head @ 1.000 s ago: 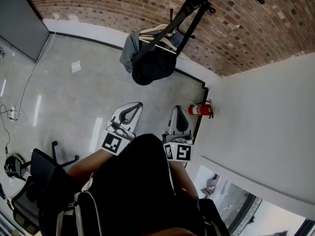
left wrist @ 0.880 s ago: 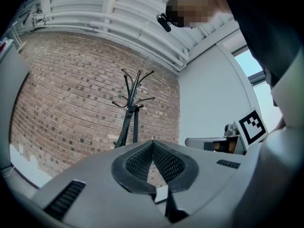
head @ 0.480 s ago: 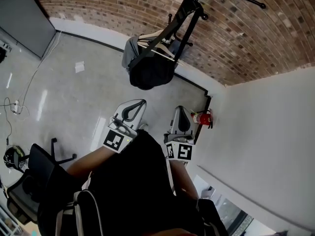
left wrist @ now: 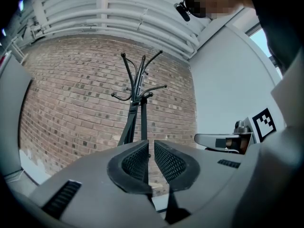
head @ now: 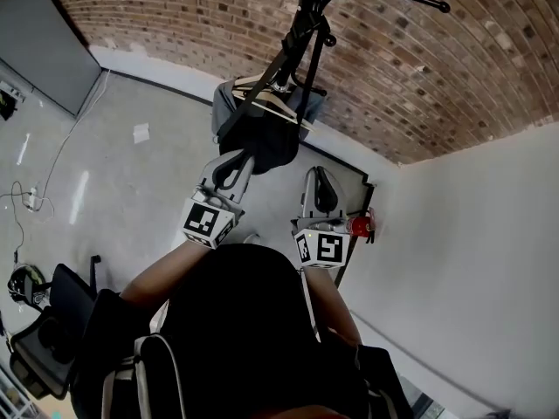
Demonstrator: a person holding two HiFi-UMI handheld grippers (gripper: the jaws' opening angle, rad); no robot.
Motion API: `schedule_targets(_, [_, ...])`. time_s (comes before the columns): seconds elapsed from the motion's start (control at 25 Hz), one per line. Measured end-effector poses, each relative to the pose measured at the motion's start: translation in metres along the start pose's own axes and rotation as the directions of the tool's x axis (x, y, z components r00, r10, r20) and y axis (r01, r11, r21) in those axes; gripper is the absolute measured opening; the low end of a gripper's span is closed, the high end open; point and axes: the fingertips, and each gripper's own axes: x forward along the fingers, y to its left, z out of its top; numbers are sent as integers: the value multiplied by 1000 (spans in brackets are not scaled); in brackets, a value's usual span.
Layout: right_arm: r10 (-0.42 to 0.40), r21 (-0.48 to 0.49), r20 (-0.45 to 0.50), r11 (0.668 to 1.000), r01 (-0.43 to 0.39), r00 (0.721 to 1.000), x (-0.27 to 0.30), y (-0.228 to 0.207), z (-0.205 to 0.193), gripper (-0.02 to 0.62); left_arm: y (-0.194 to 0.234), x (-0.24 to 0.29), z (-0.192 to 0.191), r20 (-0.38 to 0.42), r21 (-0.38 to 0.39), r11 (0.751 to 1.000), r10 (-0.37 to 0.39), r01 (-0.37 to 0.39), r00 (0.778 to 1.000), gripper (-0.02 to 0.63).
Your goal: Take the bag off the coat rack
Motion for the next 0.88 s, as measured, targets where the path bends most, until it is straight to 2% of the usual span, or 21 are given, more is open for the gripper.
schedule_targets(0.08, [36,9,13,999,-36,999,14,-6,2,36,8,12,-3,-9,6,1000,16,-16,1000,53])
schedule_targets(0.16, [73,13,12,997,-73,997,28,-11,4,97,17,24,-4,-18,11,999,32,-31,999,88])
schedule_targets(0.36, [79,7,-26,997,-79,997,66,-33,-1,97,42,56,-8,-32,26,998,63,-62,998,117])
schedule_targets(0.52, [90,-24,-76,996,-92,993,94,-40,-12,97,55,77,-4,1,33,994,100,-100,995,117])
schedule_targets(0.88, [74,-39,-55,996,-76,996,149,-54,-7,97,72,126,-5,-20,75,991,111,-109,994,126])
